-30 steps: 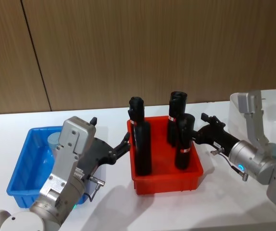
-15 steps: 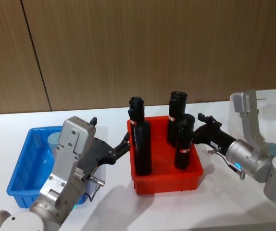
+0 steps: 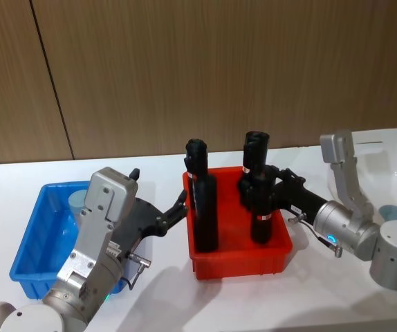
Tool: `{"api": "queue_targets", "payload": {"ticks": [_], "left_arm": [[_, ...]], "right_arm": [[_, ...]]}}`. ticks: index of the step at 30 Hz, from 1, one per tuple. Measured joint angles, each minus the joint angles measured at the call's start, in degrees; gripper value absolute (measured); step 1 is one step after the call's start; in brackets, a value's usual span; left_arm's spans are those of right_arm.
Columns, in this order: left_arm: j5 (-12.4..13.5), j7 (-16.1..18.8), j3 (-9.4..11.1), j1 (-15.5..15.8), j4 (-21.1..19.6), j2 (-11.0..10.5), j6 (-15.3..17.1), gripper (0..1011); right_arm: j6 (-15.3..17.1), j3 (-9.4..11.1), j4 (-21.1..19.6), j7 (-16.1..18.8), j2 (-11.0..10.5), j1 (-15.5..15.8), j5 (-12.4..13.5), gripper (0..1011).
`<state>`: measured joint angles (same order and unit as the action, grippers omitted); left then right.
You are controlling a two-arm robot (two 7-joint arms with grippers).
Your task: Pick the cotton swabs from the blue box and place them into the white box.
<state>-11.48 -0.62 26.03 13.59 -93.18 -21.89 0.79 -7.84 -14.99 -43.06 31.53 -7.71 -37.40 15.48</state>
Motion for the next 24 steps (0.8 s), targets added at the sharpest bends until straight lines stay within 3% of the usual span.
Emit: {"api": "queue_targets", "payload": {"ticks": [8,14,19,24], "left_arm": [[0.0,0.0,0.0,0.0,0.0,0.0,0.0,1004],[0.0,0.0,0.0,0.0,0.0,0.0,0.0,1004],[0.0,0.0,0.0,0.0,0.0,0.0,0.0,1004],[0.0,0.0,0.0,0.0,0.0,0.0,0.0,1004]], "right_arm": [[-1.0,-0.5,2.6,0.2,0.6,-1.5,-0.8,757],[-1.3,-0.7,3.0,0.1,0.7,-1.8,-1.1,547],[-1.2,-0.7,1.3,-0.2,0.5,-1.3,-1.2,529],[0.1,-0.5,-3.5,-0.9,-0.2,0.5,-1.2,524]]}}
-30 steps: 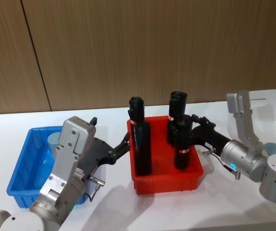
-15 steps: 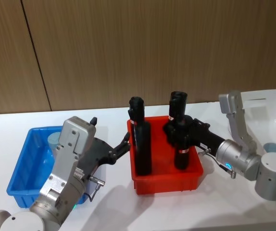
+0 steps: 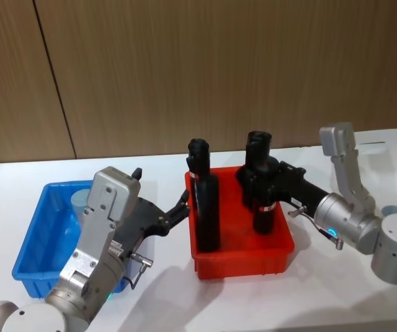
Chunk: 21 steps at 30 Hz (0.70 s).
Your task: Pick the cotton swabs from the blue box and place them into the white box.
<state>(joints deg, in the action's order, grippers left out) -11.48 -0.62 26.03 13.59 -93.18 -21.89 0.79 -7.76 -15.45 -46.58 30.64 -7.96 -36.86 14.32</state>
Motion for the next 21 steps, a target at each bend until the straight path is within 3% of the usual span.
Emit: {"api": "queue_targets", "payload": {"ticks": [6,21], "left_arm": [[0.0,0.0,0.0,0.0,0.0,0.0,0.0,1004],[0.0,0.0,0.0,0.0,0.0,0.0,0.0,1004]], "right_arm": [[1.6,0.3,-6.3,-0.8,-1.0,2.3,0.3,524],[7.1,1.9,-26.6,-4.1,-4.7,8.8,2.1,524]]}}
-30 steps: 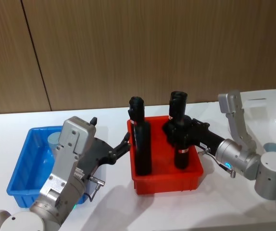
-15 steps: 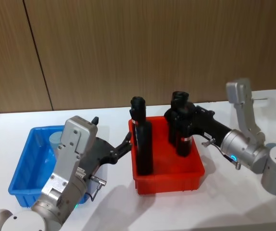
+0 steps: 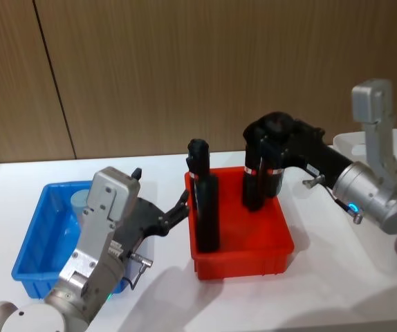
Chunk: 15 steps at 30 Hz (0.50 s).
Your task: Pick the cotton swabs from the blue box and place them into the white box.
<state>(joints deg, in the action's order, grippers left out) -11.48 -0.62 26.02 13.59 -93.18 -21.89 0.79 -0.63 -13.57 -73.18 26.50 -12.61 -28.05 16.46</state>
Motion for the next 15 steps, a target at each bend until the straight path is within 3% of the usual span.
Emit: {"api": "queue_targets", "payload": {"ticks": [6,15], "left_arm": [[0.0,0.0,0.0,0.0,0.0,0.0,0.0,1004],[0.0,0.0,0.0,0.0,0.0,0.0,0.0,1004]], "right_arm": [[1.6,1.3,-7.0,-2.0,-2.0,2.2,0.8,524],[3.5,3.4,-13.9,-5.9,-4.9,5.0,1.2,524]]}}
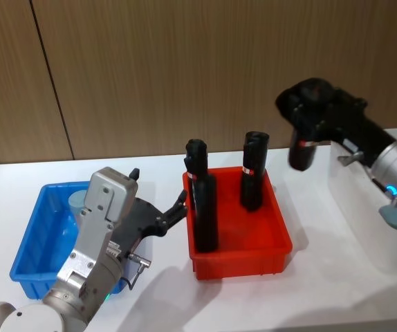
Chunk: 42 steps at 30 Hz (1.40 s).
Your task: Pick the cotton swabs from the blue box and place them into the white box.
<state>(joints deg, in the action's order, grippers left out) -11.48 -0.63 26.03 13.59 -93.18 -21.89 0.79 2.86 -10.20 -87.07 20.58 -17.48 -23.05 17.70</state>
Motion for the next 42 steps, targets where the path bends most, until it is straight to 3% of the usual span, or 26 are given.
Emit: {"api": "queue_targets", "payload": {"ticks": [8,18,35,42], "left_arm": [[0.0,0.0,0.0,0.0,0.0,0.0,0.0,1004],[0.0,0.0,0.0,0.0,0.0,0.0,0.0,1004],[0.0,0.0,0.0,0.0,0.0,0.0,0.0,1004],[0.0,0.0,0.0,0.0,0.0,0.0,0.0,1004]], "right_arm": [[1.5,2.2,-3.9,-3.8,-2.8,2.2,-0.6,524],[2.5,4.7,-4.8,-7.2,-5.7,4.0,-1.2,524],[1.7,7.8,1.0,-10.5,-8.6,4.4,-0.9,525],[0.7,8.4,3.7,-11.4,-9.0,3.7,-0.9,695]]}}
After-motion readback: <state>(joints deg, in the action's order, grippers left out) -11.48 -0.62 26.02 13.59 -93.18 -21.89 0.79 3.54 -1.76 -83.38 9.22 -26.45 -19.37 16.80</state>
